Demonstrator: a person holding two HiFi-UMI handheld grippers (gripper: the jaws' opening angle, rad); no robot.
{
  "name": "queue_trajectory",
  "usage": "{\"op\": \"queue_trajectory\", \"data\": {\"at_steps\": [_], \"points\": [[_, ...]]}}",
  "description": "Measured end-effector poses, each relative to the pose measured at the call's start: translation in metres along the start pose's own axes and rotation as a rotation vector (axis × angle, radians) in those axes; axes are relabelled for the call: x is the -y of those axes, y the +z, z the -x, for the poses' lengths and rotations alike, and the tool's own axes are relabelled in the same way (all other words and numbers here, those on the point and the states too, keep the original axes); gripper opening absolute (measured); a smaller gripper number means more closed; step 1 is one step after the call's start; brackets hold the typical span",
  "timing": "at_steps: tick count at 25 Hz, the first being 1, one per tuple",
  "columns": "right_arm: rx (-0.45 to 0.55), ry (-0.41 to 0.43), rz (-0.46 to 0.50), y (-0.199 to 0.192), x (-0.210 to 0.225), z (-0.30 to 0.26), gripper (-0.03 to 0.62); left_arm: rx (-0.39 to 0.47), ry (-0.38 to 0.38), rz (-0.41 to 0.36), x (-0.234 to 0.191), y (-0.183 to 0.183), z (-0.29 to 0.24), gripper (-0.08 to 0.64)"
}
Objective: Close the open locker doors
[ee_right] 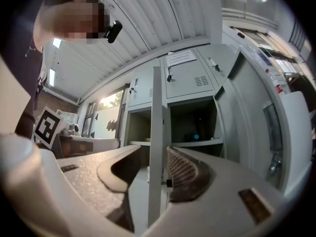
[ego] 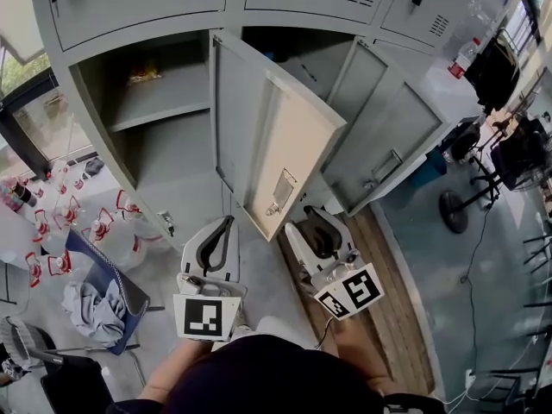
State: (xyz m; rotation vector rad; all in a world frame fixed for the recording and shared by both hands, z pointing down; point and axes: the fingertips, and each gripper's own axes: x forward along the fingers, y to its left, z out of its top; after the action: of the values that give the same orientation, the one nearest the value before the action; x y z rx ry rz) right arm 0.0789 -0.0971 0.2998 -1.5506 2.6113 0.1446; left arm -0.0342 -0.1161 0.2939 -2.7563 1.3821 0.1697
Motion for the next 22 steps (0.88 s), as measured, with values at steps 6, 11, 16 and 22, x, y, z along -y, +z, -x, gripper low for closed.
{"op": "queue_trajectory", "data": {"at_steps": [6, 11, 16, 22], "points": [[-0.007, 0.08, -0.009, -0.004, 0.009, -0.011, 0.147, -0.022, 0.009, -0.008, -0.003, -0.004, -0.013, 0.002], [-0.02, 0.164, -0.026, -0.01, 0.011, -0.015, 0.147, -0.031, 0.042, -0.004, -0.006, -0.003, -0.023, 0.002], [-0.025, 0.307, -0.035, -0.009, 0.01, -0.016, 0.147, -0.074, 0.049, -0.016, 0.002, -0.008, -0.031, 0.002], [-0.022, 0.456, -0.031, -0.013, 0.008, -0.023, 0.147, -0.045, 0.117, 0.025, -0.004, -0.01, -0.028, 0.002]]}}
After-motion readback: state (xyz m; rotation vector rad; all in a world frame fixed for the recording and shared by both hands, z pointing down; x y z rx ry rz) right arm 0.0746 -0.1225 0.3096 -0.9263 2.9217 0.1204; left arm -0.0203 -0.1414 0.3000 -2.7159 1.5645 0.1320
